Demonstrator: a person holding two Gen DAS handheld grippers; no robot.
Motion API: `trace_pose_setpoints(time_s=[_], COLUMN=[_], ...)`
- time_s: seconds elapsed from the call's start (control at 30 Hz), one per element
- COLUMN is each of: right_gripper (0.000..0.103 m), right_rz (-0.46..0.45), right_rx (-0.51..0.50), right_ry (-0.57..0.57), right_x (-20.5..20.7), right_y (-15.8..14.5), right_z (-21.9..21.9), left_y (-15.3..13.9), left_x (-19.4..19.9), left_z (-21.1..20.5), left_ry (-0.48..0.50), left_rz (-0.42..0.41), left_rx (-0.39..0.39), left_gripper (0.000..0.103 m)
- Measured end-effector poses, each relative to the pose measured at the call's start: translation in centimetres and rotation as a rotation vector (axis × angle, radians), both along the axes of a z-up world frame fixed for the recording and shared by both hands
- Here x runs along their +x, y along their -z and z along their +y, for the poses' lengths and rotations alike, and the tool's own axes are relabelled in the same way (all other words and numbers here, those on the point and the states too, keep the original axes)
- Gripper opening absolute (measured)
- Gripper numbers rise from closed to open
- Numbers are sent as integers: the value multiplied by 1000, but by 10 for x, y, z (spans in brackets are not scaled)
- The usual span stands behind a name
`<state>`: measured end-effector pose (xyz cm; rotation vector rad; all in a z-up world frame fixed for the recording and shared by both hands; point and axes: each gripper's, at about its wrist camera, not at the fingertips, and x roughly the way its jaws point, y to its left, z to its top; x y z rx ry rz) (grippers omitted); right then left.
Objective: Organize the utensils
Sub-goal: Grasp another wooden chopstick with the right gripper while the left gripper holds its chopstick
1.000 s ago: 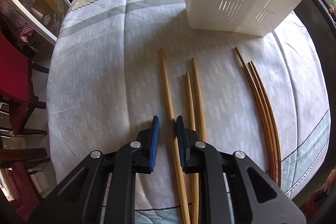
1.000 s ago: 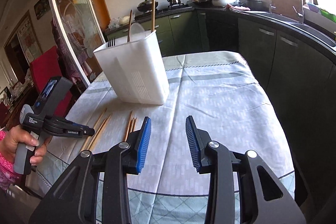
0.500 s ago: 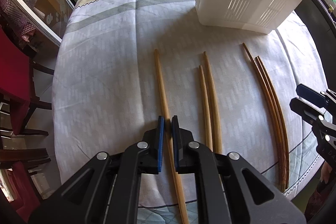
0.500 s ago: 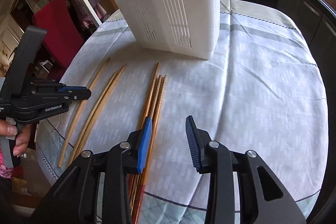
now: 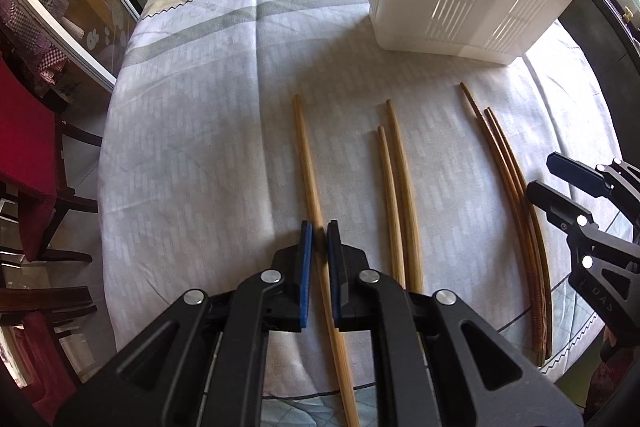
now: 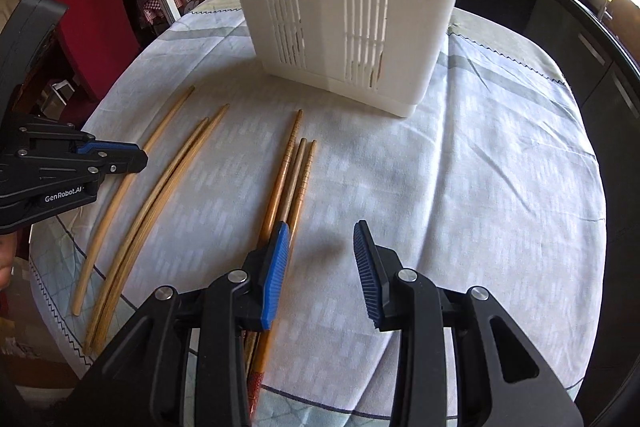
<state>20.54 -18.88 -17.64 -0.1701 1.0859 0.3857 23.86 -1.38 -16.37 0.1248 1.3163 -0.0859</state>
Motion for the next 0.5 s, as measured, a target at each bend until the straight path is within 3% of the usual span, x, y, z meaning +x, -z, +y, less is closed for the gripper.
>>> trace_pose_setpoints(time_s=[0.27,0.5], right_gripper=[30,20], right_rz=[9,81], right_rx=[-58,-69], right_ry=[-24,-55], right_x=[6,27], right_y=[8,10], right_z=[25,39], left_y=[0,-1], left_x=[-2,-2], left_z=[-3,-4], left_ry=[0,-3], left_rz=[-3,8], left_rx=[8,19], left_gripper=[8,8])
